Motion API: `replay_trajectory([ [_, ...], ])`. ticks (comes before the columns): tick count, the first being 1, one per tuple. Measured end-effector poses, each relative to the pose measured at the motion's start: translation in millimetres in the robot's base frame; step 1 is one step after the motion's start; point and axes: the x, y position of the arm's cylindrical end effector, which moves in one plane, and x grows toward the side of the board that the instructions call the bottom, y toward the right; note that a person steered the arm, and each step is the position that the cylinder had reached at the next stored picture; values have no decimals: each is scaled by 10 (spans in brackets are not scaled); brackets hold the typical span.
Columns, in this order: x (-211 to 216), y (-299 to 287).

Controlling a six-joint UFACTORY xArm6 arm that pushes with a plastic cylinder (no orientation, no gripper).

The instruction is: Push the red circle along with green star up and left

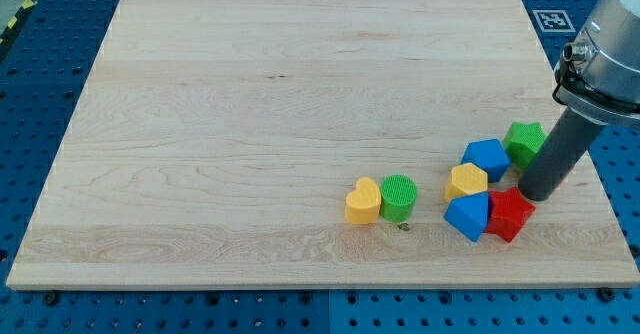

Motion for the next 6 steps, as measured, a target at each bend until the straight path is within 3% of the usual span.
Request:
replay_trajectory([
  [2, 453, 566],
  [3, 301, 809],
  [6, -308, 414],
])
